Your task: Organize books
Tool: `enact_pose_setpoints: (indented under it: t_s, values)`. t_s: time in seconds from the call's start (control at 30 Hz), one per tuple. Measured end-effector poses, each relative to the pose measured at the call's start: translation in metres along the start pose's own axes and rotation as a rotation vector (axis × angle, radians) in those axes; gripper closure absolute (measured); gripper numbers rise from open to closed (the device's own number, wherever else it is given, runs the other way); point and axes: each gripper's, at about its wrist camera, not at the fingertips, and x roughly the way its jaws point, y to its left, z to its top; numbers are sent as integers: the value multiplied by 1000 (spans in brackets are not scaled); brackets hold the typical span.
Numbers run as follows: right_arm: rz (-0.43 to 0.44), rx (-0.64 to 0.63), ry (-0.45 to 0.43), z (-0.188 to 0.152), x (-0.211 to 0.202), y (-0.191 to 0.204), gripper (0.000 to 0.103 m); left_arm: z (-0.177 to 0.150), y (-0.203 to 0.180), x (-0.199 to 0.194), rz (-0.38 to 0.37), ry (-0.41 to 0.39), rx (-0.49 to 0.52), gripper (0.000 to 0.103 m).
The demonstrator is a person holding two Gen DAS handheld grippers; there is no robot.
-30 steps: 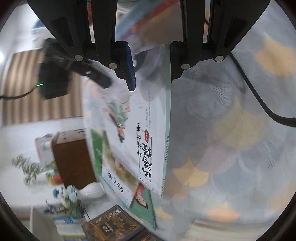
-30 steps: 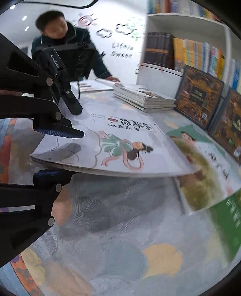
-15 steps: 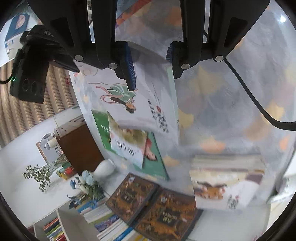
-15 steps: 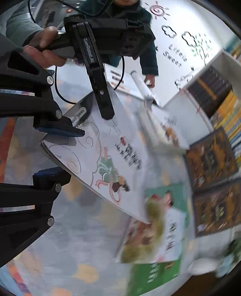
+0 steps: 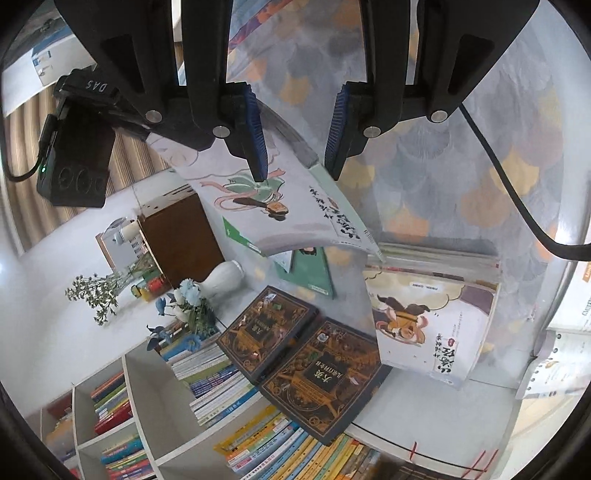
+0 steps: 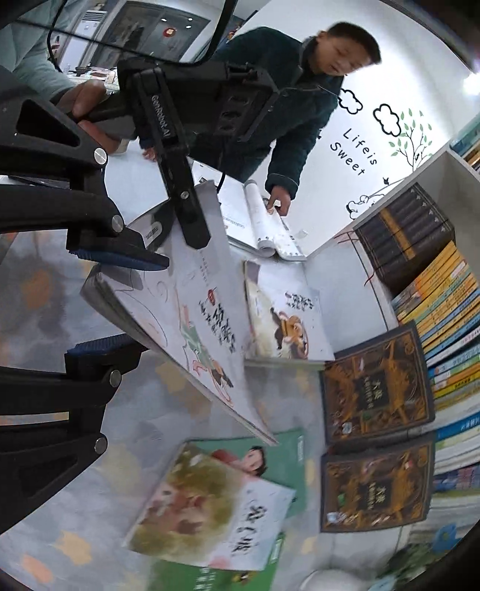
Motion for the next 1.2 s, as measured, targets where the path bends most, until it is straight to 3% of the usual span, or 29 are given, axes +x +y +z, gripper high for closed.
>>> enact_pose_setpoints:
  t_s: [0.27,0.43,0.67,0.83,1.03,1.2]
  values:
    - [-19,18,72,-2,6,-15,70,-5,-13,9,-36,30,51,75]
    - [-45,50,59,-11,-15,-20,70,-7,-31,14,-77,51,79,75]
    - [-43,13,-34,9,-26,-15,69,14,-33,-6,-82,-48,93,75]
    - [25,-42,-48,41,19,-6,69,41,5,-18,8,-142,43,75]
    - [152,-18,50,87,107,-18,69,66,61,-12,96,-202,-74,76]
    - [105,-28,106,126,164,-35,68,78,96,10,107,-186,-159,76]
